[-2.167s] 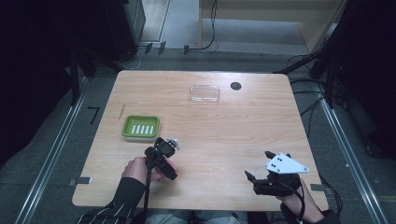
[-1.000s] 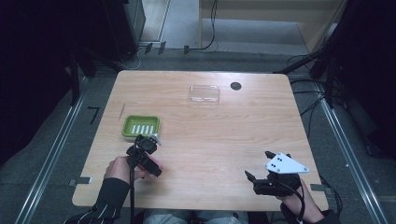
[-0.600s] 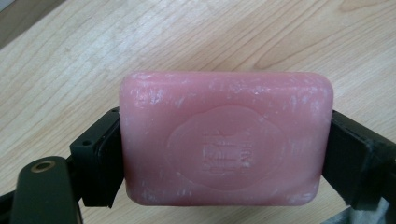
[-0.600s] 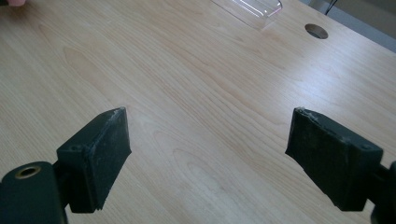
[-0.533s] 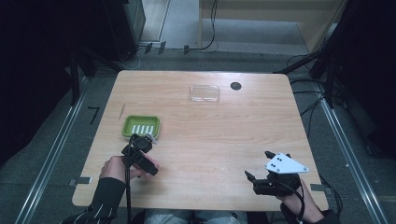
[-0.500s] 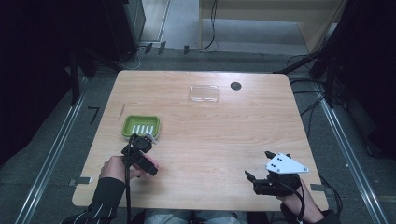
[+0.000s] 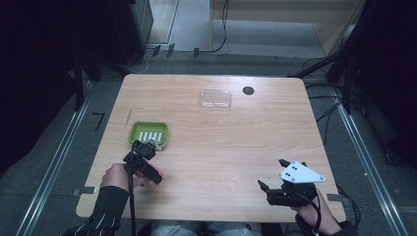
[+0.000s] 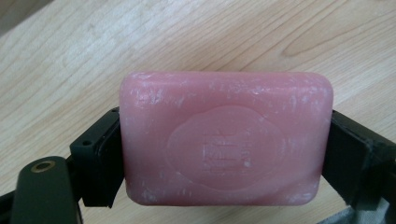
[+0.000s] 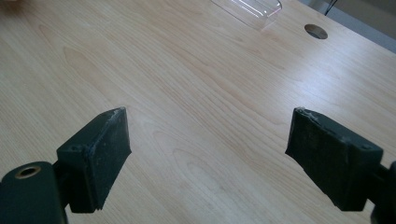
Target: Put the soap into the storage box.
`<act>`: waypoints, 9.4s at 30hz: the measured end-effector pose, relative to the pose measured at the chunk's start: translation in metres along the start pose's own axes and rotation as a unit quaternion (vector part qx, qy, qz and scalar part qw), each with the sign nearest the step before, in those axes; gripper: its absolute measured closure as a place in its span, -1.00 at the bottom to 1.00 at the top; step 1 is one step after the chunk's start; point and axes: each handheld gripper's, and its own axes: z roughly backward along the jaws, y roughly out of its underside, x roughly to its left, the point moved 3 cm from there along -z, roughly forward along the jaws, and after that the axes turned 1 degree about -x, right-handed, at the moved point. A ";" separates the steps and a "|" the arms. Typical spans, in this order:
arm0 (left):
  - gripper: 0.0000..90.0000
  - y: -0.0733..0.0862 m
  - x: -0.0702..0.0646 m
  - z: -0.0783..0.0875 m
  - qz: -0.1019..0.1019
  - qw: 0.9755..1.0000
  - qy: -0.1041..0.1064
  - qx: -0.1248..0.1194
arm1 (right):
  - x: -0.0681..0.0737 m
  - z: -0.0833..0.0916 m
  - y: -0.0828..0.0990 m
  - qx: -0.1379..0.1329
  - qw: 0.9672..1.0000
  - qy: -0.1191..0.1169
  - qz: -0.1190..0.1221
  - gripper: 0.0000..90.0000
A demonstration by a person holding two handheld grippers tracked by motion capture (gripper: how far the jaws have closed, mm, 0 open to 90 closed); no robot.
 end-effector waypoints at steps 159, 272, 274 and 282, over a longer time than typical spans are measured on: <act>-0.70 -0.108 0.092 -0.002 0.179 0.982 -0.012 -0.054 | -0.001 0.000 0.000 0.000 1.000 -0.001 0.000 -0.69; -1.00 -0.032 0.044 0.022 0.151 0.986 -0.051 -0.045 | 0.000 0.001 0.001 0.000 1.000 -0.001 0.002 -0.69; -1.00 -0.027 0.042 0.021 0.148 0.987 -0.049 -0.045 | 0.000 0.001 0.001 0.000 1.000 0.000 0.003 -0.69; -1.00 -0.011 0.034 0.015 0.140 0.988 -0.052 -0.037 | 0.000 0.002 0.002 0.002 1.000 0.001 -0.001 -0.69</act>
